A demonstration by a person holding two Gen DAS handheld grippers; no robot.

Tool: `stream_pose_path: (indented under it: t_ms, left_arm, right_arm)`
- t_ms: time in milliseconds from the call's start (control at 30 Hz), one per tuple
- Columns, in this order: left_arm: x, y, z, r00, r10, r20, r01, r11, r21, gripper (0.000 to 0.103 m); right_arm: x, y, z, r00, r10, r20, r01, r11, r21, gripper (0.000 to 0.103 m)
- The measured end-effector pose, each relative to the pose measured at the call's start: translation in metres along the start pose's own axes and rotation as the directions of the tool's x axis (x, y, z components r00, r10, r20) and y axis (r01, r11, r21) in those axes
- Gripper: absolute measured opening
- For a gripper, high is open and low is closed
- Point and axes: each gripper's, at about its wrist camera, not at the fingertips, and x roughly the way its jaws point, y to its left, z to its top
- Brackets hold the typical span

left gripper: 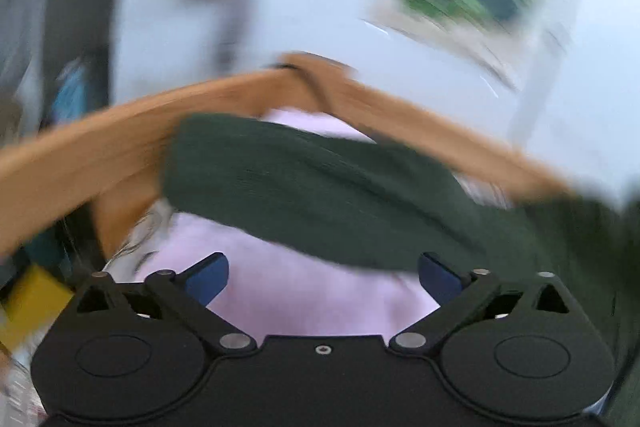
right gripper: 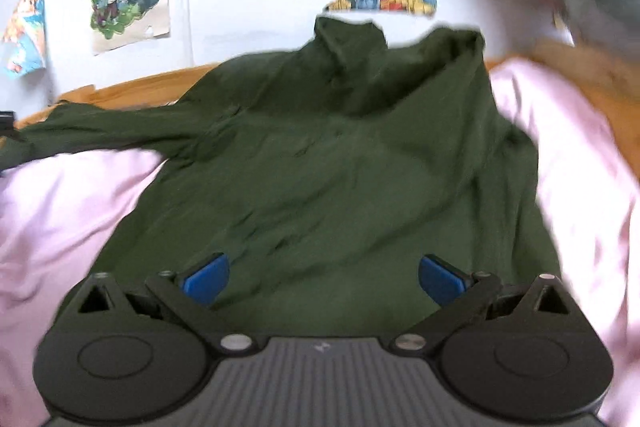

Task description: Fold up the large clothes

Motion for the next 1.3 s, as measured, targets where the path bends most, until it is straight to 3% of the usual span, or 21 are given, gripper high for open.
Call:
stream_pose_path:
  t_ms: [100, 133, 167, 200, 300, 400, 500, 567, 633, 733, 800, 867, 900, 933, 1000, 1067, 1133, 1200, 1300]
  left_arm:
    - [0.028, 0.030, 0.010, 0.999, 0.036, -0.019, -0.039, 0.973, -0.227, 0.071]
    - [0.033, 0.032, 0.012, 0.999, 0.044, -0.021, -0.048, 0.967, -0.252, 0.054]
    - [0.038, 0.032, 0.015, 0.998, 0.060, -0.017, -0.062, 0.959, -0.277, 0.022]
    - [0.041, 0.029, 0.019, 0.997, 0.077, -0.005, -0.075, 0.956, -0.282, 0.005]
    - [0.028, 0.000, 0.025, 0.985, 0.120, 0.121, -0.096, 0.977, -0.189, 0.000]
    - [-0.003, -0.037, 0.034, 0.963, 0.076, 0.258, -0.058, 0.995, -0.078, 0.000]
    - [-0.046, -0.086, 0.042, 0.932, -0.055, 0.359, 0.054, 0.998, 0.011, 0.000]
    - [-0.081, -0.130, 0.041, 0.889, -0.221, 0.401, 0.167, 0.972, 0.164, 0.000]
    - [-0.112, -0.181, 0.030, 0.841, -0.368, 0.397, 0.242, 0.911, 0.333, 0.000]
    - [-0.148, -0.267, -0.005, 0.763, -0.578, 0.289, 0.373, 0.759, 0.533, 0.000]
    - [-0.155, -0.318, -0.036, 0.739, -0.661, 0.131, 0.464, 0.640, 0.612, 0.000]
    - [-0.155, -0.374, -0.080, 0.725, -0.679, -0.118, 0.580, 0.508, 0.637, 0.008]
    - [-0.152, -0.392, -0.098, 0.713, -0.668, -0.212, 0.626, 0.471, 0.622, 0.009]
    - [-0.150, -0.411, -0.120, 0.703, -0.643, -0.304, 0.668, 0.452, 0.591, 0.014]
    - [-0.153, -0.432, -0.146, 0.699, -0.606, -0.379, 0.697, 0.461, 0.549, 0.034]
    - [-0.164, -0.441, -0.156, 0.710, -0.588, -0.387, 0.688, 0.466, 0.556, 0.054]
    - [-0.180, -0.443, -0.150, 0.730, -0.572, -0.374, 0.661, 0.451, 0.600, 0.060]
    - [-0.204, -0.428, -0.133, 0.768, -0.541, -0.342, 0.609, 0.451, 0.653, 0.064]
    - [-0.234, -0.403, -0.089, 0.847, -0.450, -0.283, 0.493, 0.464, 0.736, 0.071]
  right_arm:
    - [-0.015, 0.000, -0.024, 0.999, 0.028, -0.028, -0.027, 0.999, 0.042, 0.103]
    - [-0.017, -0.003, -0.030, 0.999, 0.028, -0.038, -0.026, 0.999, 0.040, 0.103]
    - [-0.018, -0.005, -0.034, 0.999, 0.013, -0.046, -0.011, 0.999, 0.044, 0.103]
    - [-0.022, -0.006, -0.040, 0.999, 0.005, -0.045, -0.003, 0.999, 0.054, 0.103]
    - [-0.032, -0.017, -0.043, 1.000, 0.004, 0.017, -0.006, 0.995, 0.102, 0.103]
    - [-0.038, -0.028, -0.040, 0.995, -0.014, 0.101, -0.001, 0.989, 0.149, 0.103]
    - [-0.042, -0.041, -0.038, 0.989, -0.027, 0.143, -0.005, 0.976, 0.219, 0.103]
    - [-0.045, -0.051, -0.036, 0.988, -0.020, 0.154, -0.019, 0.968, 0.252, 0.103]
    - [-0.048, -0.061, -0.035, 0.986, -0.038, 0.164, -0.008, 0.963, 0.270, 0.103]
    - [-0.051, -0.075, -0.031, 0.985, -0.079, 0.155, 0.033, 0.960, 0.276, 0.103]
    - [-0.055, -0.087, -0.029, 0.980, -0.115, 0.160, 0.066, 0.958, 0.281, 0.103]
    - [-0.061, -0.102, -0.027, 0.970, -0.175, 0.171, 0.119, 0.948, 0.294, 0.103]
    - [-0.063, -0.110, -0.027, 0.965, -0.198, 0.173, 0.139, 0.943, 0.303, 0.103]
    - [-0.065, -0.120, -0.026, 0.963, -0.210, 0.166, 0.150, 0.936, 0.317, 0.103]
    - [-0.067, -0.137, -0.027, 0.962, -0.220, 0.164, 0.145, 0.915, 0.376, 0.103]
    - [-0.067, -0.148, -0.027, 0.959, -0.221, 0.179, 0.122, 0.888, 0.444, 0.103]
    - [-0.063, -0.152, -0.028, 0.960, -0.204, 0.194, 0.089, 0.874, 0.478, 0.103]
    - [-0.057, -0.147, -0.030, 0.962, -0.192, 0.197, 0.081, 0.883, 0.463, 0.103]
    - [-0.053, -0.138, -0.031, 0.961, -0.168, 0.218, 0.061, 0.903, 0.426, 0.103]
